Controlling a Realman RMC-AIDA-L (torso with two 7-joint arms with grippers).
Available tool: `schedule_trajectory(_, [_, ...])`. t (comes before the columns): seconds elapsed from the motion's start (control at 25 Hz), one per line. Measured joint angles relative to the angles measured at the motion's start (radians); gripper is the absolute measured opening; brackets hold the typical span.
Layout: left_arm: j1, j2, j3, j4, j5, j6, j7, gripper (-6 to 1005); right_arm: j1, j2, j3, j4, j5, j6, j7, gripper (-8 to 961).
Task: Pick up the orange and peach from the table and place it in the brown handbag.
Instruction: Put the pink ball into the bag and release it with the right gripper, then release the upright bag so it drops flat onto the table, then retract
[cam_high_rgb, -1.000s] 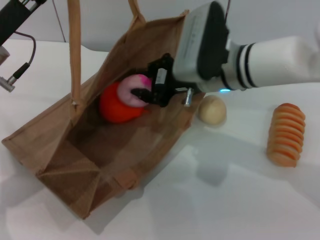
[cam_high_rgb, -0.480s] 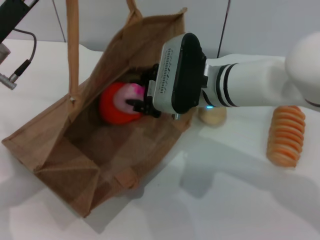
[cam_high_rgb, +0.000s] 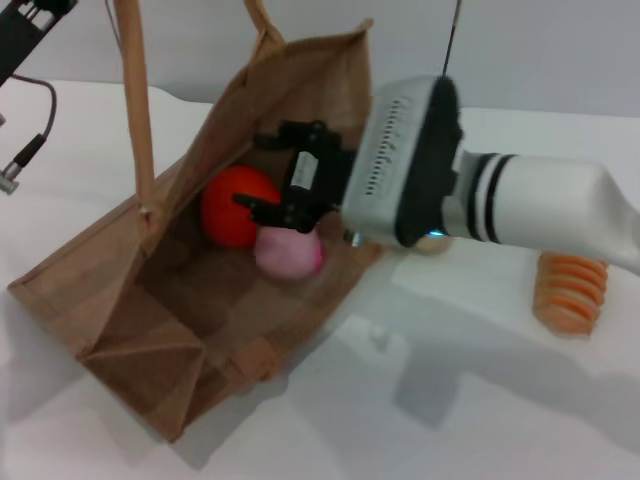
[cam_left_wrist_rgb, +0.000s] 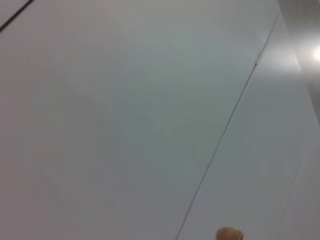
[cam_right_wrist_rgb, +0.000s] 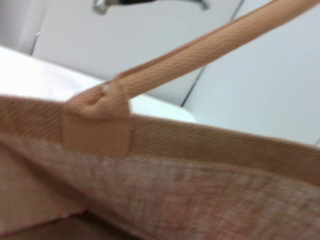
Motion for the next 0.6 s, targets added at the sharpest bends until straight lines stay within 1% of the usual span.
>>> schedule_trajectory(0.08, [0.007,0.000,0.000,0.000,0.000,0.012,0.007,122,-0.046,-0.002,0.037,-0.027,0.013,-0.022,-0.033,669])
schedule_trajectory(0.16, [0.011,0.000,0.000,0.000,0.000,0.028,0.011,122,-0.103,-0.003,0.101,-0.051,0.016,-0.072,-0.054,696])
schedule_trajectory(0.2, [0.012,0.000,0.000,0.000,0.002,0.037,0.012,122,-0.131,-0.003,0.141,-0.059,0.016,-0.110,-0.057,710])
schedule_trajectory(0.32, [0.012,-0.003,0.002,0.000,0.008,0.061,0.015,122,-0.199,-0.003,0.284,-0.056,0.017,-0.256,-0.060,706])
schedule_trajectory(0.44, [0.014,-0.006,0.008,0.000,0.010,0.085,0.025,122,-0.231,-0.004,0.444,0.004,0.017,-0.432,-0.061,704])
schedule_trajectory(0.6, [0.014,-0.009,0.014,-0.009,0.021,0.101,0.065,122,-0.225,-0.006,0.678,0.159,0.018,-0.689,-0.098,703])
